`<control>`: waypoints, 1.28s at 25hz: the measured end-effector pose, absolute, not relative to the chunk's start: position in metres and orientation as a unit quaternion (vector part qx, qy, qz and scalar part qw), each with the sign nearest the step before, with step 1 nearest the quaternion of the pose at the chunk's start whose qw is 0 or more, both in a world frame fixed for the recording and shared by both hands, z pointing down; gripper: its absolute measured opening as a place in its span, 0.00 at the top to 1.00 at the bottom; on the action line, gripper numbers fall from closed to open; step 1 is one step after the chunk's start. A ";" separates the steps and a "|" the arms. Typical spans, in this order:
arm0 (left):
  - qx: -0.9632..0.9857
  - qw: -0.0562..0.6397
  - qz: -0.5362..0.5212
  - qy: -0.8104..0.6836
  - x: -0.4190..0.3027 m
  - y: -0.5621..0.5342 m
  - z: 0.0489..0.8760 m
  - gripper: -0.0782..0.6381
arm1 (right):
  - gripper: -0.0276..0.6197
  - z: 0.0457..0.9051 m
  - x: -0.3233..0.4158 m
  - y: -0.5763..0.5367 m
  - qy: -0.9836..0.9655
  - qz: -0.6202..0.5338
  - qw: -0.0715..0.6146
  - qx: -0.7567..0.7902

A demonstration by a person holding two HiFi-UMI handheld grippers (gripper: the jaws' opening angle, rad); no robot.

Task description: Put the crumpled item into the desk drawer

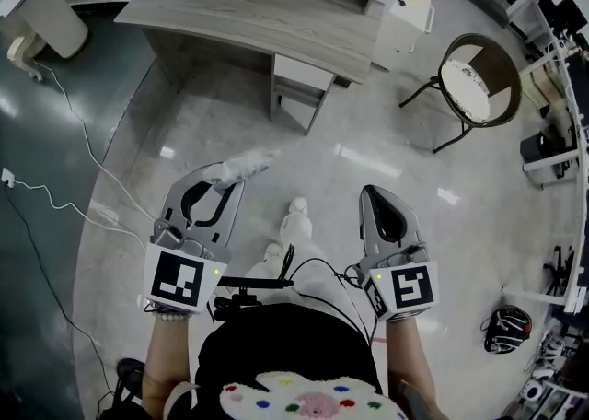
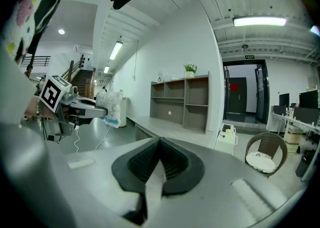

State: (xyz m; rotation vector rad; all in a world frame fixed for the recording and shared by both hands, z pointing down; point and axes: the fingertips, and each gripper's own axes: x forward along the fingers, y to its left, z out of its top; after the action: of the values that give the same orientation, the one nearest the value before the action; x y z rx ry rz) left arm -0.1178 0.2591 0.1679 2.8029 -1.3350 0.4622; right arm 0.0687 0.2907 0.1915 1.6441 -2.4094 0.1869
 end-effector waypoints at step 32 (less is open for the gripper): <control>0.852 0.003 0.155 -0.501 -0.078 0.057 0.157 0.79 | 0.95 0.189 0.107 0.049 -0.872 0.052 0.109 0.475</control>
State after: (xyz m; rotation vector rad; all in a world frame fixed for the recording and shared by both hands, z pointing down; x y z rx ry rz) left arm -0.0778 0.0573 0.1566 2.6706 -1.5712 0.4851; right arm 0.1070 0.0485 0.1894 1.3963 -2.5647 0.1517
